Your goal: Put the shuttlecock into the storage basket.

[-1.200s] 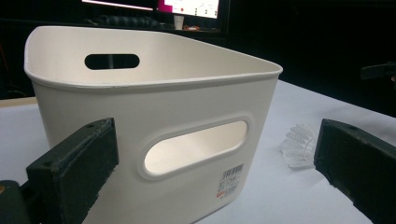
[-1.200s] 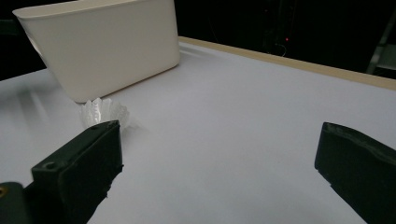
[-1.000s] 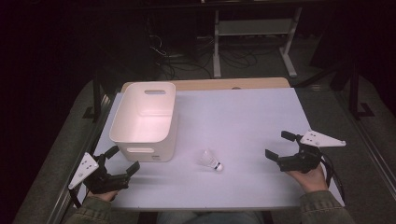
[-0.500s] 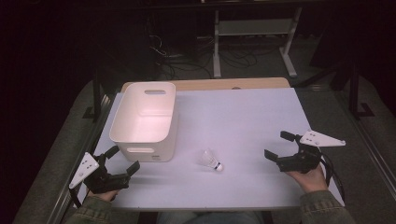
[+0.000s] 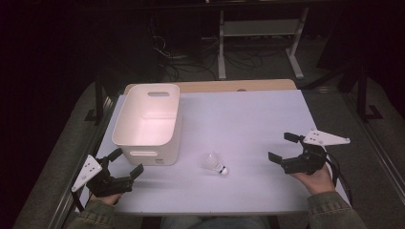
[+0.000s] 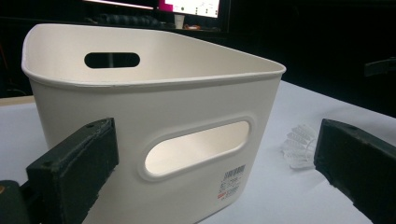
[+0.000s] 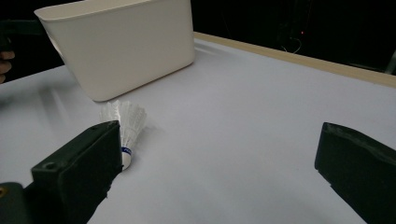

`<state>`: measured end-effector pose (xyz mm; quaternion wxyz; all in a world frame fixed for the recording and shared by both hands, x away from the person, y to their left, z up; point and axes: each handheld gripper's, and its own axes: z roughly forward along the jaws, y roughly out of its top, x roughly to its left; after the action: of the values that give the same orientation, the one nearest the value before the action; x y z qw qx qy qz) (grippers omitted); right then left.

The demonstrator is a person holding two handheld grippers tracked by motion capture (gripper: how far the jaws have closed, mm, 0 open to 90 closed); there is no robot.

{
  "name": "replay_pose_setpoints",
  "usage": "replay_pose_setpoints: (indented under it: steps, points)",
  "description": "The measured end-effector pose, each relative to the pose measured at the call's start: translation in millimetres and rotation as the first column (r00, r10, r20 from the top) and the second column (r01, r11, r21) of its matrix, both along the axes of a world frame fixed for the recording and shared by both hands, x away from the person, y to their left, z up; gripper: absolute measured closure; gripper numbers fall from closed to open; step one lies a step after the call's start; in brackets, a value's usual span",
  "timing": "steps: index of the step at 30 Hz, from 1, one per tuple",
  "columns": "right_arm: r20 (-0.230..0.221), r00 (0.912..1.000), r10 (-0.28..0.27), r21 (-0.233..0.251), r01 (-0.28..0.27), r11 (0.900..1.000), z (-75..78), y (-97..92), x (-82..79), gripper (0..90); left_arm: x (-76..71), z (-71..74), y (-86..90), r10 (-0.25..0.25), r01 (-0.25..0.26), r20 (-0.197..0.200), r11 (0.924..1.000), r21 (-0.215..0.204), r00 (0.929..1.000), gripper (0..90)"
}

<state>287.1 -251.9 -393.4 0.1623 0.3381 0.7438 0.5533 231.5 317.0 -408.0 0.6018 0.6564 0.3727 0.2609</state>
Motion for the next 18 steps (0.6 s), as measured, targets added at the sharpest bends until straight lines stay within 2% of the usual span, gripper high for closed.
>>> replay_pose_setpoints:
  steps: [4,12,18]
  points:
    - [-0.009,0.9999,0.008,-0.018,-0.008,0.9998,3.6,3.8,1.0,0.0,-0.5,0.6,0.2,-0.003,0.003,0.005,1.0,0.009,1.0,0.0]
    - [0.002,0.9991,0.042,-0.041,-0.042,0.9983,16.4,15.3,2.7,0.0,-0.8,0.6,-0.4,-0.006,0.006,0.003,1.0,0.004,1.0,0.0]
    - [0.003,0.9985,0.054,-0.05,-0.054,0.9973,19.4,22.5,5.9,0.0,-1.0,0.6,-0.6,-0.005,0.005,0.001,1.0,0.003,1.0,0.0]
